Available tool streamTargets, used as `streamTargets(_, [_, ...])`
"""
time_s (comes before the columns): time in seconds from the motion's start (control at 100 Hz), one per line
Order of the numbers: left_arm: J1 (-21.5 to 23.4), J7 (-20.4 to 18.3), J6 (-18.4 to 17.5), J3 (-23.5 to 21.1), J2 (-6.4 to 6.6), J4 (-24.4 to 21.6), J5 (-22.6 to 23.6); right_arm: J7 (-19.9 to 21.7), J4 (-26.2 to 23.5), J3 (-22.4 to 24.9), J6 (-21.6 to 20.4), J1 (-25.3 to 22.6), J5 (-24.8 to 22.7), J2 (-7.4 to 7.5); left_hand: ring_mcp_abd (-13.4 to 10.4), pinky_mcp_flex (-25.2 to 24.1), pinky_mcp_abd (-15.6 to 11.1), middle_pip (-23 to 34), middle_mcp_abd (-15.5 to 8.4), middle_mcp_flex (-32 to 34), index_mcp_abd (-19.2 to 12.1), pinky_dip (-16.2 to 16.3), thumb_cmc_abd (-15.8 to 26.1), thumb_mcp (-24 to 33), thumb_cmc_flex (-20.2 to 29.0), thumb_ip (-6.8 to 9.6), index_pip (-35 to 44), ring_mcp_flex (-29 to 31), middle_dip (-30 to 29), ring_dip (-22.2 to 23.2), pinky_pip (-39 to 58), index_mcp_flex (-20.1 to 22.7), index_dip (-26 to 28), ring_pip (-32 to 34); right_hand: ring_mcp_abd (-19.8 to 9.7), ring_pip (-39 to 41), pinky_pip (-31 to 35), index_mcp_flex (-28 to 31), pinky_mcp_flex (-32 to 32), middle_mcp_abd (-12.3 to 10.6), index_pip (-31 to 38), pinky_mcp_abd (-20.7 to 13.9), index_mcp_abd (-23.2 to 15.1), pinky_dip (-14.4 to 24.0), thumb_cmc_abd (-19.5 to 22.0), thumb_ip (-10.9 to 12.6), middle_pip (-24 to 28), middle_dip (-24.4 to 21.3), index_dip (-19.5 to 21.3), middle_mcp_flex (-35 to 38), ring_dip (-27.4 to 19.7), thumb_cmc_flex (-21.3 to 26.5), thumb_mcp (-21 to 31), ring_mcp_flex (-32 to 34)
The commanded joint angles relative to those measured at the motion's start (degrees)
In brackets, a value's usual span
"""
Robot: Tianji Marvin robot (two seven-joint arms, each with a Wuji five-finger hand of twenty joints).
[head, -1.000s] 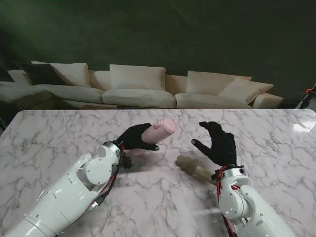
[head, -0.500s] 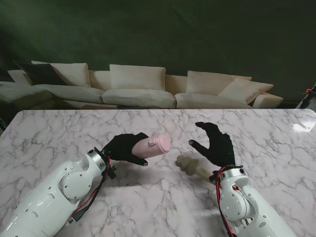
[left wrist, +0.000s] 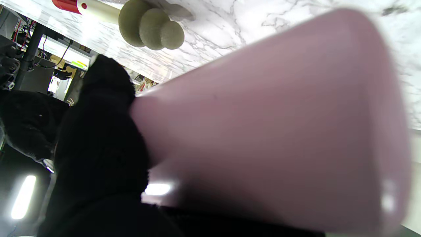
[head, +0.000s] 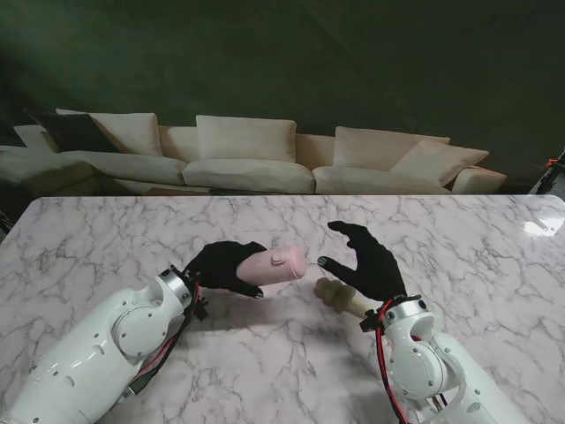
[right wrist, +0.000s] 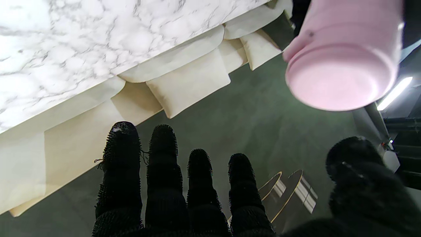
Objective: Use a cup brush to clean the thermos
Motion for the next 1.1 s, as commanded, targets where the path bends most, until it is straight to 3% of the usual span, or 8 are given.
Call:
streamTargets(0.0, [-0.2,-0.2,-0.5,0.2,-0.34,-0.2,0.0,1.3,-1.2,-0.8,1.5,0.1,-0.2,0.05,-4.8,1.5,-7.1,1.5,-8.3,7.2,-13.4,1.6,14.4,13.5,18.9,1.08,5.0,4.5,-0.3,0.7,4.4,7.2,0.2,5.0,2.3,1.9,2.4,-3.1,2.6,1.9,-2.0,-2.0,2.1,-1.4,-2.4,-0.1,-2.4,-1.0,-2.3,-0.1,1.7,-3.7,1.4,2.5])
streamTargets(0.13, [0.0,0.6,-0.7,0.5,-0.49,-0.5,0.2,6.1,-3.7,-1.3,5.4,0.1,0.2,0.67,-4.9,1.6,-7.3,1.9,-8.7,7.1,-13.7,1.4,14.7,13.4,19.1,0.97,5.9,4.5,-0.8,0.5,4.3,7.3,0.1,5.0,8.1,3.9,6.0,-4.8,9.0,4.0,-3.1,0.5,3.3,-2.7,-5.3,-1.3,-3.8,-1.5,-5.5,-0.1,2.7,-9.2,5.0,7.5])
streamTargets(0.23, [-0.2,1.2,-0.3,1.0,-0.65,-0.8,0.3,9.4,-5.5,-1.7,7.3,0.2,0.6,1.16,-4.9,1.7,-7.4,2.1,-8.6,6.9,-13.8,1.4,14.9,13.3,19.2,0.92,6.4,4.4,-1.0,0.5,4.2,7.2,0.0,5.0,10.9,5.4,8.4,-5.5,14.4,3.3,-3.2,3.2,3.1,-2.8,-6.1,-1.8,-3.3,-1.2,-6.4,0.7,3.2,-11.7,5.9,13.0])
streamTargets(0.5, [-1.4,2.7,0.7,3.4,-1.23,-0.8,-0.2,13.2,-7.1,-4.9,12.0,3.2,-0.3,1.66,-4.9,2.0,-7.5,3.0,-8.7,6.5,-14.0,1.3,15.2,13.1,19.4,0.94,7.6,4.5,-1.2,0.6,4.5,6.9,0.0,5.4,9.0,17.0,21.1,-3.3,34.4,2.1,-0.4,3.4,1.5,-3.5,-7.3,-1.9,4.9,2.3,-5.3,4.3,8.2,-14.7,9.6,31.8])
streamTargets(0.66, [-1.7,3.0,1.2,4.1,-1.44,-0.7,-0.7,14.0,-6.5,-6.8,11.9,4.7,2.2,1.48,-5.0,1.9,-7.5,3.4,-8.7,6.3,-14.0,1.3,15.5,13.0,19.5,0.94,7.9,4.5,-1.0,0.8,4.7,6.7,-0.1,5.7,5.7,23.8,26.3,1.1,41.2,2.3,3.2,-0.4,-0.4,-3.9,-7.7,-0.8,9.8,4.1,-0.5,5.8,11.1,-4.8,6.7,37.1])
streamTargets(0.86, [-2.3,1.9,2.2,4.6,-1.37,-0.4,-1.3,13.0,-5.2,-8.4,9.9,5.7,5.5,0.93,-5.1,2.3,-7.5,4.2,-8.3,6.0,-14.0,1.5,15.8,13.1,19.8,0.95,8.2,4.7,-0.5,1.5,5.3,6.8,-0.2,6.7,1.7,31.6,31.7,8.1,42.9,2.1,8.3,-3.3,-1.2,0.9,-6.9,1.0,15.2,6.1,4.4,9.9,15.3,9.9,1.9,38.2])
streamTargets(0.98, [-2.6,0.8,2.8,4.7,-1.22,-0.5,-1.6,12.2,-4.7,-8.9,9.1,5.9,6.1,0.69,-5.1,2.1,-7.6,4.7,-7.8,5.4,-14.1,1.6,16.4,12.7,20.2,0.38,8.0,4.5,0.1,2.1,5.5,7.2,-0.6,7.2,0.6,33.0,31.3,12.5,43.0,1.7,10.8,-3.7,-1.7,1.8,-8.7,-0.4,16.1,6.6,5.4,11.3,16.3,8.8,15.2,36.9])
streamTargets(1.09, [-3.0,0.0,3.6,5.0,-1.23,-0.3,-2.3,10.3,-3.7,-9.4,7.2,6.1,5.7,0.41,-5.1,2.1,-7.4,5.0,-7.5,5.2,-14.2,1.7,16.6,12.6,20.4,0.26,7.7,4.5,0.4,2.5,5.7,7.8,-0.9,7.5,-1.3,33.4,30.8,18.3,42.9,1.4,12.3,-5.2,-2.8,1.7,-10.2,-1.8,16.5,6.8,5.7,12.3,16.5,11.8,21.1,36.4])
